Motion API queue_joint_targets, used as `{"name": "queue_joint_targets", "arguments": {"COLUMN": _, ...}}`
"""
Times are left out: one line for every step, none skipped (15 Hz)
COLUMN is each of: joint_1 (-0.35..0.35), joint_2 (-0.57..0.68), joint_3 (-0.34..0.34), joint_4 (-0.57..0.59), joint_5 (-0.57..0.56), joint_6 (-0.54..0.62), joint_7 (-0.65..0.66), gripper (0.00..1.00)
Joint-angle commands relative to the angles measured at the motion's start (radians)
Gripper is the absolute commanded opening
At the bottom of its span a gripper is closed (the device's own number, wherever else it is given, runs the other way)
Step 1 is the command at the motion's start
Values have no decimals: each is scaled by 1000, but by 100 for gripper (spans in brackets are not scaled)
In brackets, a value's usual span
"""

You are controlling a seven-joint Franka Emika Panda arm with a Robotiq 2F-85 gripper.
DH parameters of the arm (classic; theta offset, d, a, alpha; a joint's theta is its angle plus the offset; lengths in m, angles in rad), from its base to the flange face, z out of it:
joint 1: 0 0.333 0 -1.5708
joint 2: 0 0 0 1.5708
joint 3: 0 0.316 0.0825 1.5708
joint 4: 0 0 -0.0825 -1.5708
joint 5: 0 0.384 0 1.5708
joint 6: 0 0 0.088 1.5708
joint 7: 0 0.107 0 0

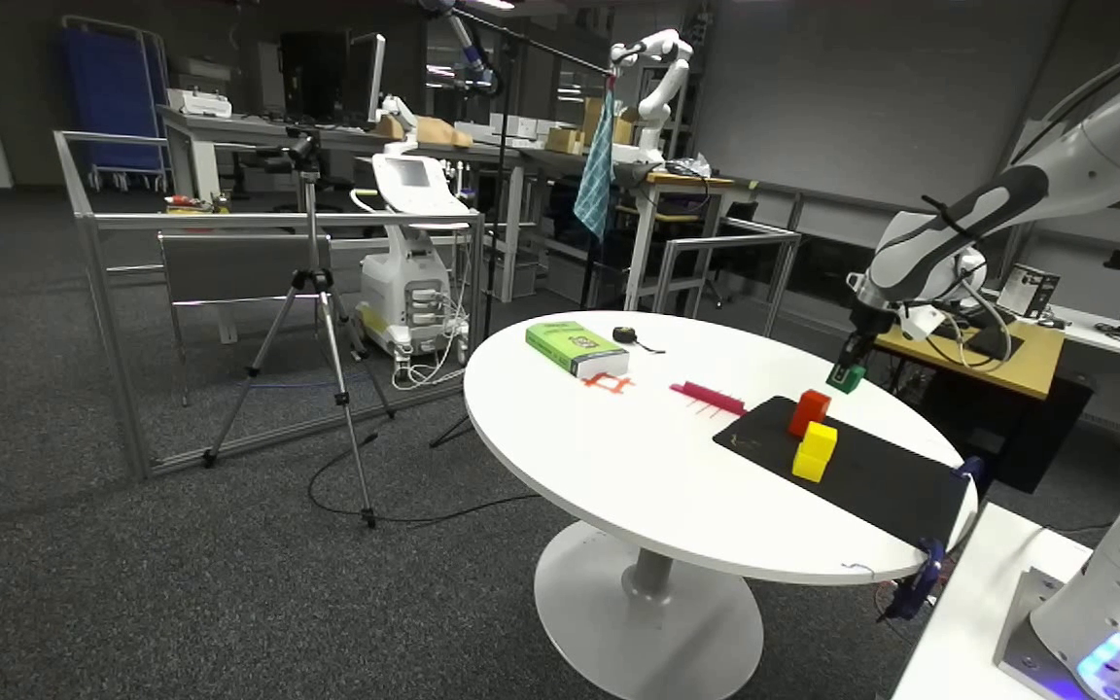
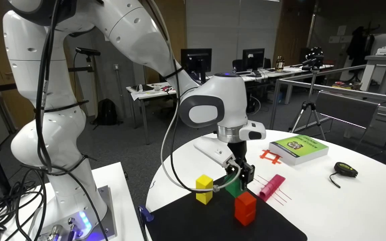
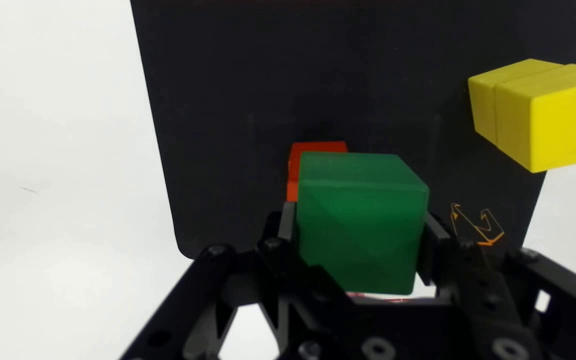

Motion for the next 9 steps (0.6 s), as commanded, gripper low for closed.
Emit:
{"name": "queue_joint_targets", "arguments": {"joint_1": -9, "joint_2": 5, "joint_3": 14, "joint_4": 19, "joint_5": 68, "joint_6": -36, "joint_7": -26, "gripper": 31}}
{"name": "queue_joint_targets", "arguments": {"joint_1": -10, "joint_2": 9, "joint_3": 16, "joint_4": 24, "joint_5": 84, "joint_6": -43, "joint_7": -26, "gripper": 31}}
{"name": "queue_joint_targets", "arguments": {"joint_1": -10, "joint_2": 11, "joint_3": 17, "joint_4": 28, "joint_5": 94, "joint_6": -50, "joint_7": -24, "gripper": 31}}
{"name": "queue_joint_targets", "arguments": {"joint_1": -10, "joint_2": 15, "joint_3": 17, "joint_4": 32, "joint_5": 103, "joint_6": -56, "joint_7": -24, "gripper": 31}}
{"name": "queue_joint_targets", "arguments": {"joint_1": -10, "joint_2": 17, "joint_3": 17, "joint_4": 35, "joint_5": 109, "joint_6": -66, "joint_7": -22, "gripper": 31}}
{"name": "queue_joint_targets", "arguments": {"joint_1": -9, "joint_2": 22, "joint_3": 17, "joint_4": 39, "joint_5": 110, "joint_6": -70, "joint_7": -17, "gripper": 31}}
{"name": "queue_joint_targets", "arguments": {"joint_1": -9, "joint_2": 27, "joint_3": 16, "joint_4": 41, "joint_5": 107, "joint_6": -73, "joint_7": -11, "gripper": 31}}
{"name": "queue_joint_targets", "arguments": {"joint_1": -8, "joint_2": 31, "joint_3": 15, "joint_4": 44, "joint_5": 91, "joint_6": -77, "joint_7": -2, "gripper": 31}}
{"name": "queue_joint_targets", "arguments": {"joint_1": -7, "joint_2": 38, "joint_3": 14, "joint_4": 48, "joint_5": 78, "joint_6": -84, "joint_7": 7, "gripper": 31}}
